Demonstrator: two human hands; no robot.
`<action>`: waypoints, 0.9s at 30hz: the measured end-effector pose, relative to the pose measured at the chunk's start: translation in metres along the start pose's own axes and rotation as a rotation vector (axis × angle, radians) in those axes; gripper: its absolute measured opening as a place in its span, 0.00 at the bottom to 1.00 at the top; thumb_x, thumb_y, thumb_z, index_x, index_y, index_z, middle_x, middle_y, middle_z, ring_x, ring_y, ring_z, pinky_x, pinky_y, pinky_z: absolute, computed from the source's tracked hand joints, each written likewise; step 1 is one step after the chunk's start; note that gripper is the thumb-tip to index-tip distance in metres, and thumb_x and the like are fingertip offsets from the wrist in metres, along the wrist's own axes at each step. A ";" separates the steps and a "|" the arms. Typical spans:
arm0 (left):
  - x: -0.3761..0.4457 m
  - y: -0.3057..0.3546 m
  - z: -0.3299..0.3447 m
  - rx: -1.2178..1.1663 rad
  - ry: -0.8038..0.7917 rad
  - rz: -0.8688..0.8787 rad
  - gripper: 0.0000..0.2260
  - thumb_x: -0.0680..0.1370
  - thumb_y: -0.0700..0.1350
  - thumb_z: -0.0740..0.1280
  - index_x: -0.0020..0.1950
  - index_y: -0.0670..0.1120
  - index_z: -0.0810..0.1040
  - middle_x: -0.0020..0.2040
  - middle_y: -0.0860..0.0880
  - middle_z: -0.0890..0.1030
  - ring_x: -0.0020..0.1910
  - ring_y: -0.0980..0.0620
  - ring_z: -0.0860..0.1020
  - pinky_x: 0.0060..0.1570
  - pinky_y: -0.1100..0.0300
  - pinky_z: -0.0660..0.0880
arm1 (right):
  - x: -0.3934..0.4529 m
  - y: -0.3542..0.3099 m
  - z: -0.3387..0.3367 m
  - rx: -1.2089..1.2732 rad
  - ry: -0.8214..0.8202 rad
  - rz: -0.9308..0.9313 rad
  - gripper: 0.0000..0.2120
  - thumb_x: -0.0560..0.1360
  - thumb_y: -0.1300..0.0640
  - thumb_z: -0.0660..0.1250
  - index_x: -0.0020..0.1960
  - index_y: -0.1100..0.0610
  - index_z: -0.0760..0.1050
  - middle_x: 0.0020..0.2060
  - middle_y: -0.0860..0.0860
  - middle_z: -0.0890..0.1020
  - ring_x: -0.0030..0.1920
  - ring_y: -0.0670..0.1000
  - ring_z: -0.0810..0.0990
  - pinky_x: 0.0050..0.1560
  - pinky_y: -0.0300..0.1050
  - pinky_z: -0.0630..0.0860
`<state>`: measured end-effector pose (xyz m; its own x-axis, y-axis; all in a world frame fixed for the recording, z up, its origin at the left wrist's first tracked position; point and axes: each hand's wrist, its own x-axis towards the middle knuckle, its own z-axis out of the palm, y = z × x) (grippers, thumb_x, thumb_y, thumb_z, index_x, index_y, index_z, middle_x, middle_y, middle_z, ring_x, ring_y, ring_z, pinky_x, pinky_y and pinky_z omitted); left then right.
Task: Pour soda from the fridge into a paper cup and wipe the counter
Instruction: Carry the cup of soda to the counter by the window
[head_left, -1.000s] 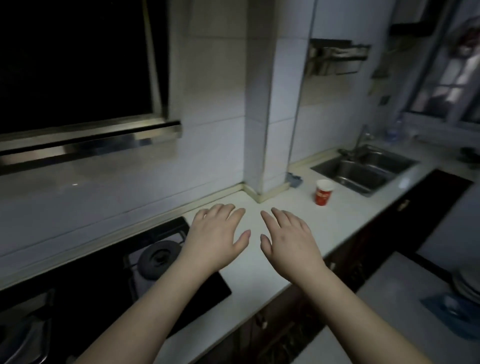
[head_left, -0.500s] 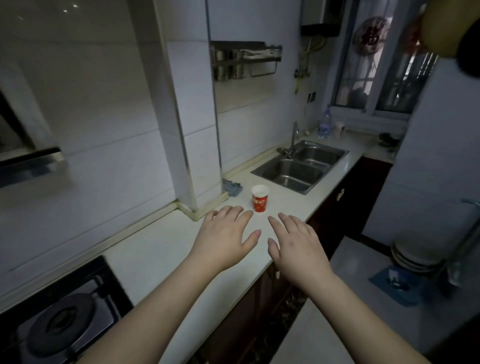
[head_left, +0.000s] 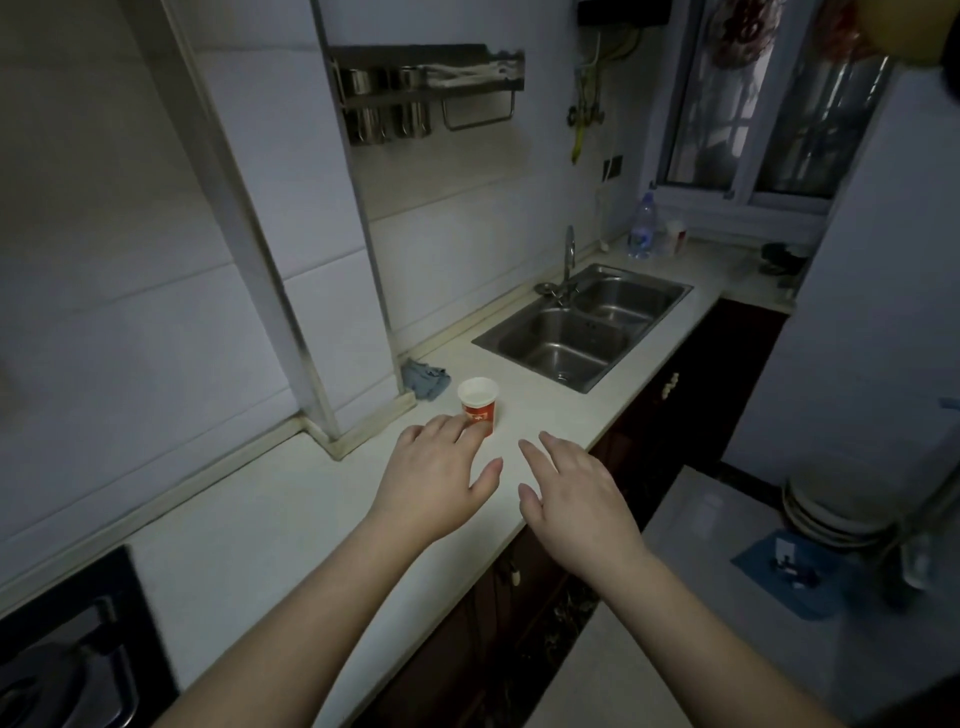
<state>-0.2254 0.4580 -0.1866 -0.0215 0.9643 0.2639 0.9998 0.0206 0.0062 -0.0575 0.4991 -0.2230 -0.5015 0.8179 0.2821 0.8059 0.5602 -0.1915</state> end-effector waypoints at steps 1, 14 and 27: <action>0.008 -0.001 0.007 -0.008 -0.012 -0.009 0.23 0.80 0.60 0.55 0.71 0.52 0.70 0.67 0.52 0.75 0.67 0.50 0.71 0.63 0.52 0.66 | 0.008 0.004 0.004 0.000 -0.010 -0.007 0.25 0.76 0.46 0.55 0.69 0.55 0.70 0.66 0.56 0.75 0.65 0.56 0.74 0.66 0.51 0.69; 0.112 -0.047 0.085 -0.068 -0.028 -0.085 0.24 0.79 0.60 0.55 0.74 0.53 0.65 0.69 0.53 0.72 0.69 0.52 0.68 0.66 0.53 0.64 | 0.131 0.045 0.066 -0.021 -0.111 -0.081 0.26 0.76 0.46 0.56 0.71 0.54 0.67 0.68 0.56 0.72 0.68 0.56 0.70 0.67 0.52 0.66; 0.187 -0.089 0.143 -0.141 -0.075 -0.168 0.26 0.77 0.61 0.58 0.72 0.51 0.69 0.70 0.51 0.73 0.67 0.50 0.71 0.63 0.52 0.67 | 0.229 0.076 0.124 0.047 -0.226 -0.161 0.27 0.79 0.44 0.57 0.75 0.50 0.57 0.74 0.51 0.64 0.73 0.50 0.62 0.72 0.46 0.55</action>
<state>-0.3183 0.6747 -0.2760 -0.1820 0.9675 0.1756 0.9721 0.1502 0.1799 -0.1504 0.7451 -0.2893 -0.6833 0.7237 0.0967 0.6975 0.6862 -0.2064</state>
